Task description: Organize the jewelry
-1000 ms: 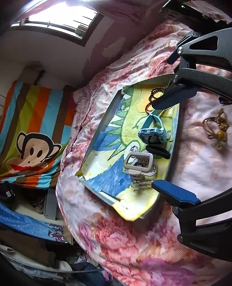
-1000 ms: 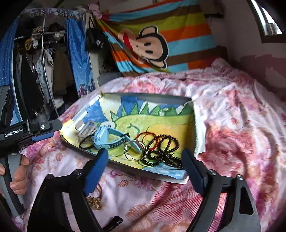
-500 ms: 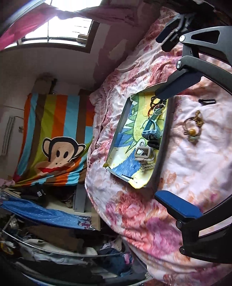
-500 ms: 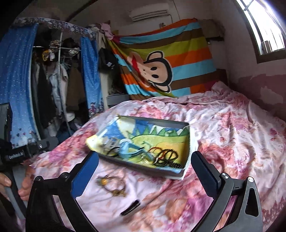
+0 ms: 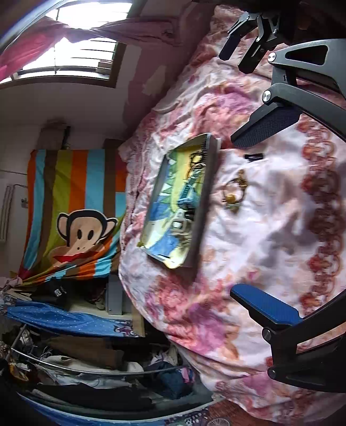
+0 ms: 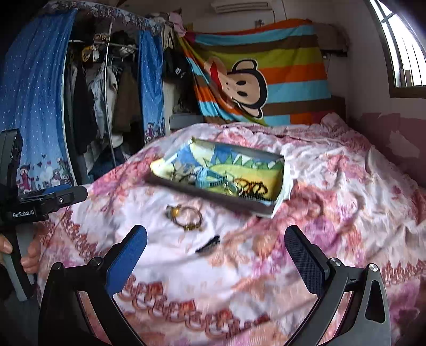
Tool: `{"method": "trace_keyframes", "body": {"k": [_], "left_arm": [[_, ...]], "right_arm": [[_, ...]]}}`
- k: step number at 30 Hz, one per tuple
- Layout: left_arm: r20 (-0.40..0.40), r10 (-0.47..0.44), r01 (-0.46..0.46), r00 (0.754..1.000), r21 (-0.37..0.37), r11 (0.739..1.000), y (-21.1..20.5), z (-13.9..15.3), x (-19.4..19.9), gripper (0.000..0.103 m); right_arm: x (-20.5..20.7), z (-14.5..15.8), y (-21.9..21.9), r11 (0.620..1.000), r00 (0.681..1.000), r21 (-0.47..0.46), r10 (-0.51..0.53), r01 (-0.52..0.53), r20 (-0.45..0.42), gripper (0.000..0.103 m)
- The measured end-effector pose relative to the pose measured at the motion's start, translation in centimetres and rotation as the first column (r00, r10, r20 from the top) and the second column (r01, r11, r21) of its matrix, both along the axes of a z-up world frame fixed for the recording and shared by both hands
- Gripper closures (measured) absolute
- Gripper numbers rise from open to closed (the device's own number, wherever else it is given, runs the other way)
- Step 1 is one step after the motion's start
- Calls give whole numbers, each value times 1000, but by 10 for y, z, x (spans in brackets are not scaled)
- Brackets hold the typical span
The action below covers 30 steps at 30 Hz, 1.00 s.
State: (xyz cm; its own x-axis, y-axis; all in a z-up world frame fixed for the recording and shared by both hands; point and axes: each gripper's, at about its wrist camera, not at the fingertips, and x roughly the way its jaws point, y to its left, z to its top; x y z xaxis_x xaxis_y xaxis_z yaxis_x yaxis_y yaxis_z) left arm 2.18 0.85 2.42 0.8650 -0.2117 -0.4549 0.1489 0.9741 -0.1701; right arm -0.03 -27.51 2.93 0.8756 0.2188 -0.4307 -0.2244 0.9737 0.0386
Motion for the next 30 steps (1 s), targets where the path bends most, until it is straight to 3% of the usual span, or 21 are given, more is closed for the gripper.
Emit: {"method": "trace_keyframes", "body": {"k": [8, 17, 30], "left_arm": [[-106, -9, 13, 994, 38, 999, -5, -19, -12, 0], [-130, 26, -16, 991, 82, 996, -6, -25, -8, 0], [-190, 20, -8, 982, 65, 998, -3, -30, 39, 0]], "right_arm": [[-1, -13, 3, 999, 997, -36, 7, -10, -73, 2], [11, -27, 5, 999, 990, -50, -11, 4, -138, 2], [50, -36, 5, 993, 981, -102, 35, -56, -193, 2]]}}
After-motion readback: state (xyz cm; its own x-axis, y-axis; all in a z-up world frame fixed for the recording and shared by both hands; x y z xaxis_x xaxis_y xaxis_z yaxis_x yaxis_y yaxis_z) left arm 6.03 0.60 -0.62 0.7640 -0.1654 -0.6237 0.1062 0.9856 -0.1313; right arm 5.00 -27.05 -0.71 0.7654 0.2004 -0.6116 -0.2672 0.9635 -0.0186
